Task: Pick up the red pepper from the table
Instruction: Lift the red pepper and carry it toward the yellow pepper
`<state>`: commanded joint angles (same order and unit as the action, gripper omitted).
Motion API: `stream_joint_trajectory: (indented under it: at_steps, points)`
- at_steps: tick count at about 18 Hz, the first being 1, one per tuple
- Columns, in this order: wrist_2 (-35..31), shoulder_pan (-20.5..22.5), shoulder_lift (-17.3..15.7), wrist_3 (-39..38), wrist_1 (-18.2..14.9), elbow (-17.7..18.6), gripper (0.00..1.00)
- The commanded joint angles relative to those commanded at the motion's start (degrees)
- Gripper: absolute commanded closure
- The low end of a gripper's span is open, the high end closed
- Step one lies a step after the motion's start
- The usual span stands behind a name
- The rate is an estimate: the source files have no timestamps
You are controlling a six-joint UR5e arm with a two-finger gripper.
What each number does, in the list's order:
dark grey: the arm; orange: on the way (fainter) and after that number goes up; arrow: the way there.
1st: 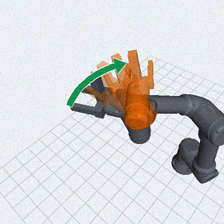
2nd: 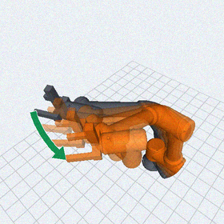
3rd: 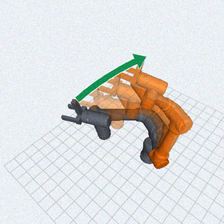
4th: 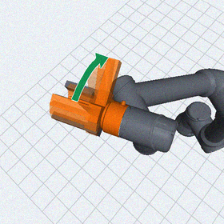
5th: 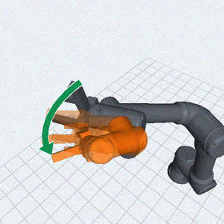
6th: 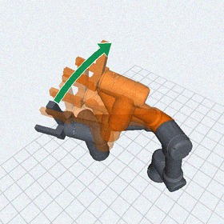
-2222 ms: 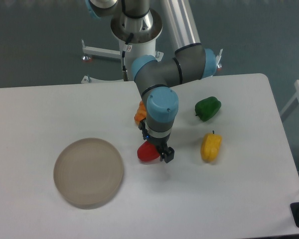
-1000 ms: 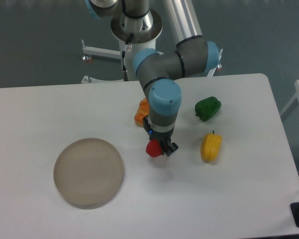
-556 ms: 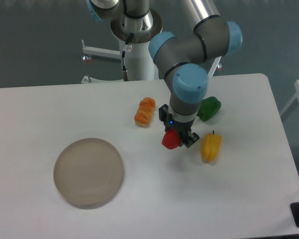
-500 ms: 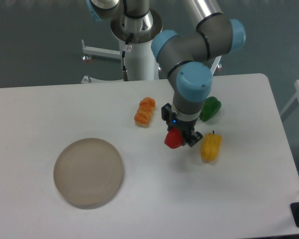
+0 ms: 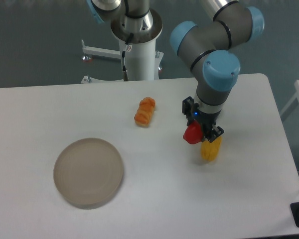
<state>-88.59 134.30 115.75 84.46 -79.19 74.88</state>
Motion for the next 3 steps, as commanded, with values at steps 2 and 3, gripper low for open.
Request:
stream_joint_trajectory:
  at_steps: [2, 3]
  points:
    - [0.00, 0.00, 0.00, 0.00, 0.00, 0.00, 0.85]
    - [0.00, 0.00, 0.00, 0.00, 0.00, 0.00, 0.85]
